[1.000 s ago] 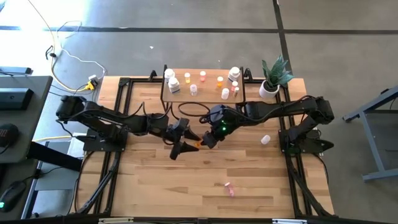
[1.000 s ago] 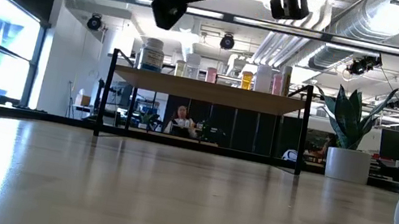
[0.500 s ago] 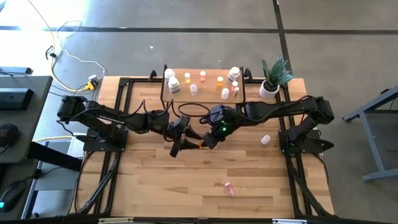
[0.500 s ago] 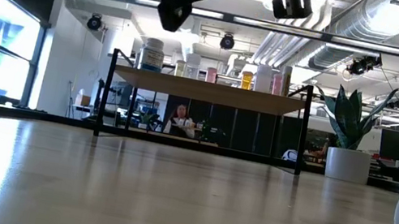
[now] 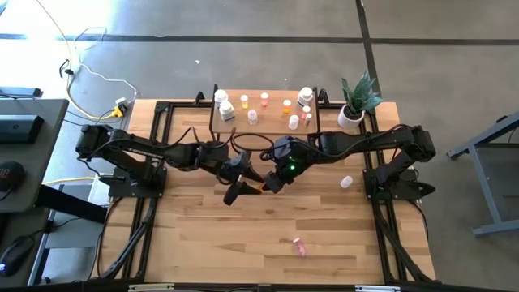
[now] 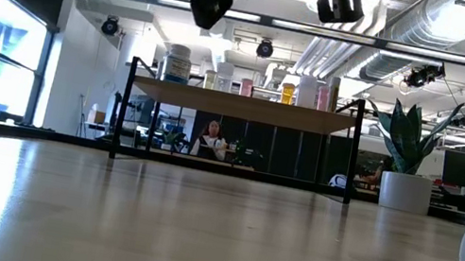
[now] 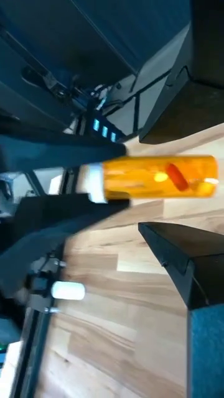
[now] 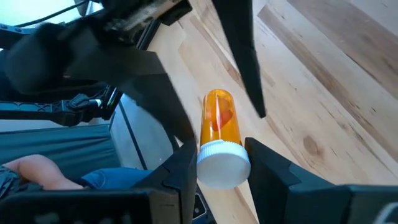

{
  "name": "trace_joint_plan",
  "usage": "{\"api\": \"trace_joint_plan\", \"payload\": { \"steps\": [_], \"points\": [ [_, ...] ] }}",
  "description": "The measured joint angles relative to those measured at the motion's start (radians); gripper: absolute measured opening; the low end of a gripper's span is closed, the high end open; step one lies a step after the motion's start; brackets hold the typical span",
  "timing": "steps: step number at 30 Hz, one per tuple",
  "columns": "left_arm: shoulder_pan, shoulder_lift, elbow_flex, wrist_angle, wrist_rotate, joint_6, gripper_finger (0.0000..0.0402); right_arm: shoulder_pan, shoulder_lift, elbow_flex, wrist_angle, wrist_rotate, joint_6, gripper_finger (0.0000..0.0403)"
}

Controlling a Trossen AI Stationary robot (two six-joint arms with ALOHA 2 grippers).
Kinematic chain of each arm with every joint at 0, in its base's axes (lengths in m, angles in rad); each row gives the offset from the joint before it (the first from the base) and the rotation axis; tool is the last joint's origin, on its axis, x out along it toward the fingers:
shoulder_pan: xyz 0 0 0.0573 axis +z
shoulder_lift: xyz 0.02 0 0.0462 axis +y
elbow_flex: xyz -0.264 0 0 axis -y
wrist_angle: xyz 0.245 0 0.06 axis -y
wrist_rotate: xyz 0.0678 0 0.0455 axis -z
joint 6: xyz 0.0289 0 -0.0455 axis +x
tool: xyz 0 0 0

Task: Pick and place medicine bottles onto shelf by color
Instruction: Put the orange pill bottle on the shelf

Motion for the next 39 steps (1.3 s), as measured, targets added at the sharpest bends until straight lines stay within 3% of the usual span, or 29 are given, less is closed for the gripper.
{"api": "trace_joint_plan", "payload": {
  "steps": [12,39],
  "points": [
    [0.006,0.002,-0.001,-0.004,-0.001,0.005,0.0202,0.0,0.0,0.0,0.008,0.0,0.023,0.0104],
    [0.007,0.002,-0.001,-0.002,0.025,0.041,0.0097,0.0,0.0,-0.001,0.03,-0.009,0.068,0.0104]
  ]
}}
